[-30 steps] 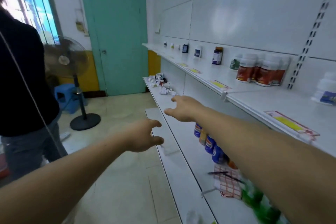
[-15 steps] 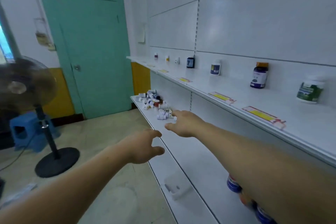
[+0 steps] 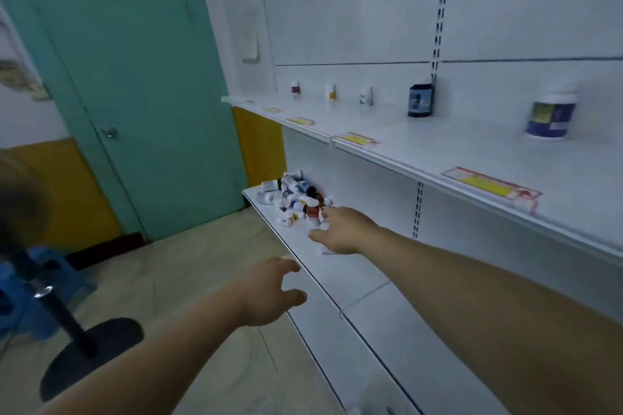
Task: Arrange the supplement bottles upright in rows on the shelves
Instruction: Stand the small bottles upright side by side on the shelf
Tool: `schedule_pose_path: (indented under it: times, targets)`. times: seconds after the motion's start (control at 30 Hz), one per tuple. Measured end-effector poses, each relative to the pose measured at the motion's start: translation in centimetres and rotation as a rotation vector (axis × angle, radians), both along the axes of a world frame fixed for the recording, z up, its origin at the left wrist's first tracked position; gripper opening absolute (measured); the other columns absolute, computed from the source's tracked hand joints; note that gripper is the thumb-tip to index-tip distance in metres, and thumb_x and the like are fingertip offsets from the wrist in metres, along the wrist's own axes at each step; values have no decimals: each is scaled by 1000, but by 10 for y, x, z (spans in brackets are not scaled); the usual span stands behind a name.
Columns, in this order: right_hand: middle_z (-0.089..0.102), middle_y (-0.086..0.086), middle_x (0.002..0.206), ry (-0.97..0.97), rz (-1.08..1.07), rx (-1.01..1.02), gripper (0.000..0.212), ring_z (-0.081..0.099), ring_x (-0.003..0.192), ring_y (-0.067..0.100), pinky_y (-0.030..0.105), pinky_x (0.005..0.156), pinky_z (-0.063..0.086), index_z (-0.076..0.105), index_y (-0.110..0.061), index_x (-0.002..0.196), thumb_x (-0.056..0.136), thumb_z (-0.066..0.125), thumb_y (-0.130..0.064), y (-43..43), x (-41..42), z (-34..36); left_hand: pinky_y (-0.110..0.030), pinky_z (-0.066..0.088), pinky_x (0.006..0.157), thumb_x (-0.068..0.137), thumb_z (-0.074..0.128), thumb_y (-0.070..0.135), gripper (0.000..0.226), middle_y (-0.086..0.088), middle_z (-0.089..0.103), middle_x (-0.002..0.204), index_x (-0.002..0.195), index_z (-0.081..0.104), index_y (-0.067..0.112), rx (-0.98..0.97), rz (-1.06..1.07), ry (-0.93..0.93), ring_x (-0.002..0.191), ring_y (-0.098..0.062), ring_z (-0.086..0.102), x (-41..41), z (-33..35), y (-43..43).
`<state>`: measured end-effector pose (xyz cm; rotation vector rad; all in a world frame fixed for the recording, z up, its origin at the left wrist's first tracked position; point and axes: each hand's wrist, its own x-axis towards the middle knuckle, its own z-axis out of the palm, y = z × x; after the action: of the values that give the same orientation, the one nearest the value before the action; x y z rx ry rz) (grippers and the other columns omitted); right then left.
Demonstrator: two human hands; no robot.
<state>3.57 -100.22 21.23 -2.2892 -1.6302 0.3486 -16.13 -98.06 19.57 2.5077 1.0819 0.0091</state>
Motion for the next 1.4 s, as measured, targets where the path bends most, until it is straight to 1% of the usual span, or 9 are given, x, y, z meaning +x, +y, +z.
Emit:
schedule_pose_path:
  times: [0.1,0.23,0.37,0.47,0.6,0.73,1.03,1.2,1.4]
  targets:
    - [46,9,140,22,-10,-30,70,49,118,29,36,88,44,40,-25,138,80,51,-62,71,1,-3,-30,33,105,85,57,51,60,3,37,145,138,40,29,-22,1,9,130,-15,38,-5,-2,76]
    - [45,9,140,25,-27,-70,67,47,121,29,34,93,40,43,-19,136,84,50,-60,159,1,-18,-27,31,103,87,56,50,59,2,33,148,139,38,28,-44,-23,15,131,-16,36,-8,-10,178]
    - [42,7,145,56,-114,-68,68,42,127,30,37,101,39,40,-23,140,84,49,-60,245,-7,-44,-25,29,103,87,55,52,60,4,31,150,140,36,30,-30,-97,32,132,-15,35,-14,-33,281]
    - [46,10,141,77,-205,-68,67,46,123,30,34,93,40,39,-21,140,85,49,-58,305,-16,-65,-22,27,104,88,55,51,61,6,31,149,141,36,29,-48,-173,39,133,-14,34,-23,-54,354]
    - [44,9,143,138,-326,-94,69,45,126,29,36,99,40,40,-17,139,86,50,-60,362,-26,-90,-22,25,106,89,53,50,61,3,31,149,142,34,27,-82,-258,115,133,-14,33,-30,-71,439]
    - [51,11,135,181,-435,-90,61,50,119,29,36,97,42,48,-13,130,86,53,-56,400,-17,-115,-23,28,104,89,51,52,61,4,32,149,142,34,28,-89,-327,131,132,-14,35,-8,-84,512]
    - [49,15,137,295,-654,-162,62,49,121,31,33,95,41,42,-9,135,89,53,-49,480,36,-205,-26,31,104,88,55,49,56,6,34,147,139,37,32,-180,-504,225,131,-13,37,79,-156,633]
    - [47,10,138,385,-738,-206,61,48,124,27,33,98,38,38,-13,138,90,56,-45,516,52,-251,-19,27,102,90,58,38,57,2,35,147,141,36,24,-158,-674,233,130,-14,38,141,-181,674]
    - [59,10,114,281,-865,-153,43,58,102,27,28,73,39,49,-13,122,88,58,-38,536,62,-306,-28,37,101,89,57,16,48,-8,50,135,136,46,17,-124,-934,66,122,-24,48,233,-231,690]
